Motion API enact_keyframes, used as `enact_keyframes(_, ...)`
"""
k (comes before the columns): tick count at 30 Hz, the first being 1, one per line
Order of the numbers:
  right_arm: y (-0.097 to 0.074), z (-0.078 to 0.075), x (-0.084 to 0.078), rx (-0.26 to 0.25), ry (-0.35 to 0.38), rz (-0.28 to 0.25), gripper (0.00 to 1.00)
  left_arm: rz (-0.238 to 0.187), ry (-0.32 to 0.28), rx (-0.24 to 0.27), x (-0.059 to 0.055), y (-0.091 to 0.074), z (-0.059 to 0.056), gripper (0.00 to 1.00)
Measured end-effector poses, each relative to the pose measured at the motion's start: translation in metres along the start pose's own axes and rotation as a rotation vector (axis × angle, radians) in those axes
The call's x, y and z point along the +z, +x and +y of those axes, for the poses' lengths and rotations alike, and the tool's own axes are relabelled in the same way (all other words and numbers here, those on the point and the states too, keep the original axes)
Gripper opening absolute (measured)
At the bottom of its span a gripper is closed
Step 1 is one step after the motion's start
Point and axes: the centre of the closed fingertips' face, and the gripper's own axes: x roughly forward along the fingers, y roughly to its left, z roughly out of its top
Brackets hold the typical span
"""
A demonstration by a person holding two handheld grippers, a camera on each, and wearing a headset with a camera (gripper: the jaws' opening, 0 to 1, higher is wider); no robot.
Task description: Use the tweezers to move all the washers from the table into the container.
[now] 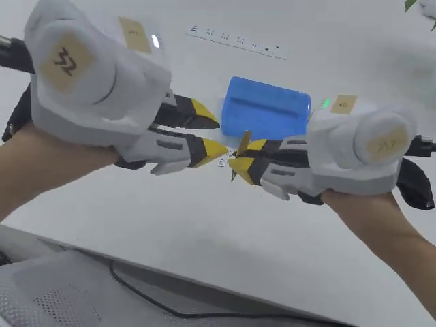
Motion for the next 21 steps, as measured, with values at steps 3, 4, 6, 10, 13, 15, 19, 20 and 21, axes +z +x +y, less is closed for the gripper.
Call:
enact_keyframes(3,0.01,-0.015,0.0,-0.023,0.04,-0.021,0.03,-0.016,-0.084,0.09,-0.012,-0.009,0.01,0.36)
enact_keyframes(4,0.012,-0.018,0.0,-0.026,0.052,-0.026,0.04,-0.009,-0.122,0.111,-0.02,-0.012,0.01,0.4)
enact_keyframes(6,0.02,-0.026,0.0,-0.034,0.099,-0.054,0.04,0.011,-0.177,0.139,-0.035,-0.016,0.009,0.47)
enact_keyframes(10,0.033,-0.04,-0.001,-0.047,0.147,-0.086,0.04,0.027,-0.239,0.22,-0.055,-0.023,0.011,0.64)
enact_keyframes(13,0.041,-0.046,-0.004,-0.052,0.158,-0.088,0.04,0.006,-0.315,0.314,-0.066,-0.031,0.016,0.72)
enact_keyframes(15,0.05,-0.057,-0.012,-0.053,0.178,-0.095,0.04,-0.002,-0.348,0.362,-0.072,-0.037,0.019,0.75)
enact_keyframes(19,0.059,-0.058,-0.02,-0.049,0.199,-0.085,0.04,0.006,-0.357,0.38,-0.079,-0.042,0.016,0.76)
enact_keyframes(20,0.06,-0.057,-0.022,-0.044,0.205,-0.082,0.04,0.007,-0.364,0.385,-0.08,-0.043,0.015,0.76)
enact_keyframes(21,0.062,-0.058,-0.026,-0.044,0.214,-0.073,0.04,0.006,-0.372,0.394,-0.08,-0.043,0.016,0.77)
